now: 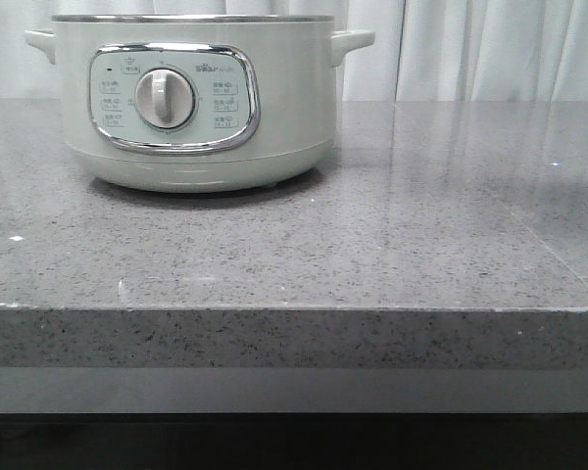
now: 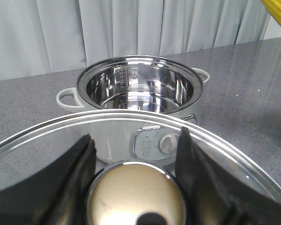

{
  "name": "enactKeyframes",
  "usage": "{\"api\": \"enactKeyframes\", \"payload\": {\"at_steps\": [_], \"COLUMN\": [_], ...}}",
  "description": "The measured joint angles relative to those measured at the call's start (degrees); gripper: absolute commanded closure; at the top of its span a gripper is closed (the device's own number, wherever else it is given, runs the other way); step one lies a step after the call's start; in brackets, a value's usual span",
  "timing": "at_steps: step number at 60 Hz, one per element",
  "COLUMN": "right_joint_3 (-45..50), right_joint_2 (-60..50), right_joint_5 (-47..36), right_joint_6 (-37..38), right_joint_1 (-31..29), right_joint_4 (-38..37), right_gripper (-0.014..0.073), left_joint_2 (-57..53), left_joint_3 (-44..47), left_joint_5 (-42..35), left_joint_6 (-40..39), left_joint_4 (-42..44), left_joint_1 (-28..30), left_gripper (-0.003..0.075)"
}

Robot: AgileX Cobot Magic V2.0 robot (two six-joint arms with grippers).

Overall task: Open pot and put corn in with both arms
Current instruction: 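Lift the corn cob with the right gripper and carry it over the pot, then lower the corn into the pot and open the right gripper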

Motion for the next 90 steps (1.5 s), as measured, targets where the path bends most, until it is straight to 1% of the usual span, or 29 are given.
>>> {"api": "enactKeyframes", "payload": {"at_steps": [7, 20, 35, 51, 66, 77, 84, 90], "right_joint_3": [-1.73, -6.8, -13.76, -18.35, -18.52, -18.52, -18.61, -18.61], "right_joint_2": [1.95, 8.53, 18.57, 27.15, 32.22, 33.61, 33.61, 33.61], "right_joint_5": [-2.42, -6.9, -11.37, -15.15, -15.68, -15.68, -15.68, -15.68], "right_joint_6": [-1.13, -2.5, -5.63, -6.35, -6.35, -6.35, -6.35, -6.35], "right_joint_1": [3.06, 8.25, 11.92, 12.03, 12.03, 12.03, 12.03, 12.03], "right_joint_4": [2.0, 2.59, 2.82, 2.82, 2.82, 2.82, 2.82, 2.82], "right_gripper": [0.0276, 0.0276, 0.0276, 0.0276, 0.0276, 0.0274, 0.0245, 0.0172], "left_joint_2": [0.0, 0.0, 0.0, 0.0, 0.0, 0.0, 0.0, 0.0], "left_joint_3": [0.0, 0.0, 0.0, 0.0, 0.0, 0.0, 0.0, 0.0], "left_joint_5": [0.0, 0.0, 0.0, 0.0, 0.0, 0.0, 0.0, 0.0], "left_joint_6": [0.0, 0.0, 0.0, 0.0, 0.0, 0.0, 0.0, 0.0], "left_joint_4": [0.0, 0.0, 0.0, 0.0, 0.0, 0.0, 0.0, 0.0], "left_joint_1": [0.0, 0.0, 0.0, 0.0, 0.0, 0.0, 0.0, 0.0], "left_gripper": [0.0513, 0.0513, 0.0513, 0.0513, 0.0513, 0.0513, 0.0513, 0.0513]}}
